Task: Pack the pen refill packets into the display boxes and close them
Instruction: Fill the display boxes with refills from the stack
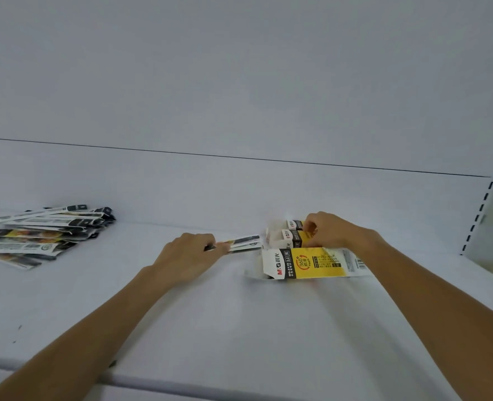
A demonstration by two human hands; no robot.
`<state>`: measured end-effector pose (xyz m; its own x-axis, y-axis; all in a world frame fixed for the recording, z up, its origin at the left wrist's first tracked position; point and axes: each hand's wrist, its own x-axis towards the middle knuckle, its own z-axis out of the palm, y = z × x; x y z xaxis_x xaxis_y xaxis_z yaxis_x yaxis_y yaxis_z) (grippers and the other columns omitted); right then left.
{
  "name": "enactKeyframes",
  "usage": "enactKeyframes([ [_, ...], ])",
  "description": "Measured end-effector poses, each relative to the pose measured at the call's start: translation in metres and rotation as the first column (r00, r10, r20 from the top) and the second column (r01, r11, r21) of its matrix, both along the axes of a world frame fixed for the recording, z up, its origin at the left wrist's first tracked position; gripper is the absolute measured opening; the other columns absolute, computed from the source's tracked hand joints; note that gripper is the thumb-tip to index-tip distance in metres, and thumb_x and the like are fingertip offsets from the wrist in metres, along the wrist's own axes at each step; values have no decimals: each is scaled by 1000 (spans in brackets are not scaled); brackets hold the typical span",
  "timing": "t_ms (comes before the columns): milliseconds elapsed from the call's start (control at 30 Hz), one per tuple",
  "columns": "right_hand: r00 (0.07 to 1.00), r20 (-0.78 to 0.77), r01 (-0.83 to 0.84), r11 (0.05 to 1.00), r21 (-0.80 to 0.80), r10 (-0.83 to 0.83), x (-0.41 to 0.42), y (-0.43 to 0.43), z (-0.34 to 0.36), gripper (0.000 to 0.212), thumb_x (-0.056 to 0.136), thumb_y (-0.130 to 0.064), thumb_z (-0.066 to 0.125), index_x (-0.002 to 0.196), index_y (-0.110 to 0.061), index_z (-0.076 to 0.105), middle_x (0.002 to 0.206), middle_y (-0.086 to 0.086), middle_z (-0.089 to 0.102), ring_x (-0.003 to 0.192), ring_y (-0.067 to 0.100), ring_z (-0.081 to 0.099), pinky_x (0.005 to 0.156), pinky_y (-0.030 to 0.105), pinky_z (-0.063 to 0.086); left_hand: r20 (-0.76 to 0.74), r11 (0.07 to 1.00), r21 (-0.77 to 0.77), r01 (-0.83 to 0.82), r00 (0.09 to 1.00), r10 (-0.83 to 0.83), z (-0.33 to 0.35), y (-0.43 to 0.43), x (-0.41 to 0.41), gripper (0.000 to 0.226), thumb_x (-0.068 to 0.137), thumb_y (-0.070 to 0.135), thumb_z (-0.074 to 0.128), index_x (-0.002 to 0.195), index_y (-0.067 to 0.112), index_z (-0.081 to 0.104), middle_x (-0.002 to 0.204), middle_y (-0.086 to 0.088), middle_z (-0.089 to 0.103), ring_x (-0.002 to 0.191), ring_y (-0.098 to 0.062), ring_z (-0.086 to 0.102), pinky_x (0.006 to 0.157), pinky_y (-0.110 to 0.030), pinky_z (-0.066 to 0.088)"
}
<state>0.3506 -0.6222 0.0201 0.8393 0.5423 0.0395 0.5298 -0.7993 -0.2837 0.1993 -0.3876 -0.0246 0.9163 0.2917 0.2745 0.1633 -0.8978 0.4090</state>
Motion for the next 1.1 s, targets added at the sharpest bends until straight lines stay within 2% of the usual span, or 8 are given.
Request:
enactKeyframes([
  [133, 999, 37, 7, 1000, 1, -7, -3, 1, -1, 40, 75, -24, 74, 110, -13, 59, 111, 5, 57, 92, 18, 55, 80, 30, 46, -29, 998, -45, 38, 999, -39, 6, 3, 1, 48, 89, 61, 38, 71, 19, 54, 67, 2, 50, 61, -17, 45, 55, -28, 30],
  [267, 949, 311, 8, 991, 137, -51, -16, -4, -4, 49, 70, -37, 76, 107, -19, 50, 104, 0, 48, 97, 16, 44, 89, 36, 38, 5, 994, -82, 68, 998, -68, 12, 3, -7, 53, 88, 61, 39, 83, 14, 63, 63, 2, 48, 57, -16, 43, 55, -28, 29],
  [400, 850, 520, -60, 966, 253, -83, -34, -12, -6, 47, 77, -37, 71, 112, -17, 47, 99, -1, 58, 89, 17, 54, 87, 39, 43, 45, 961, -234, 150, 989, -144, 16, -27, -17, 64, 64, 79, 50, 70, 15, 55, 57, 9, 46, 54, -11, 44, 54, -26, 29],
  [500, 820, 566, -106, 952, 288, -80, -50, -23, -3, 52, 79, -41, 69, 119, -15, 49, 104, 0, 59, 93, 16, 54, 92, 37, 40, -20, 983, -36, 181, 983, -182, 9, -57, -20, 43, 75, 62, 60, 70, 20, 53, 67, 7, 55, 62, -12, 51, 55, -25, 33],
  [600, 839, 541, -140, 938, 317, -58, -67, -39, 0, 52, 78, -41, 70, 120, -16, 50, 107, -1, 60, 94, 16, 53, 95, 38, 39, -51, 970, 202, 138, 990, -130, 0, -70, -16, 27, 85, 48, 54, 78, 22, 53, 83, 2, 61, 76, -20, 55, 63, -26, 36],
  [700, 853, 520, -151, 934, 324, -43, -87, -61, 2, 51, 76, -38, 73, 118, -19, 52, 104, -4, 60, 90, 11, 51, 94, 38, 40, -47, 977, 195, 91, 995, -83, -6, -79, -12, 27, 89, 43, 47, 93, 20, 60, 96, -3, 64, 87, -24, 59, 67, -28, 40],
  [867, 859, 510, -127, 956, 265, -28, -110, -95, 2, 52, 75, -36, 74, 120, -18, 55, 95, -12, 52, 90, 9, 48, 90, 35, 41, -9, 964, 265, 5, 1000, -3, -3, -78, -20, 28, 88, 47, 51, 94, 21, 61, 100, -4, 63, 94, -27, 59, 75, -30, 41],
  [1100, 953, 298, -123, 967, 221, 53, -123, -97, -6, 64, 69, -43, 77, 125, -23, 55, 112, -7, 56, 98, 8, 49, 84, 23, 43, 7, 969, 75, -235, 972, 235, 1, -38, -68, 31, 82, 53, 56, 76, 23, 54, 84, -2, 57, 83, -27, 55, 70, -29, 37],
])
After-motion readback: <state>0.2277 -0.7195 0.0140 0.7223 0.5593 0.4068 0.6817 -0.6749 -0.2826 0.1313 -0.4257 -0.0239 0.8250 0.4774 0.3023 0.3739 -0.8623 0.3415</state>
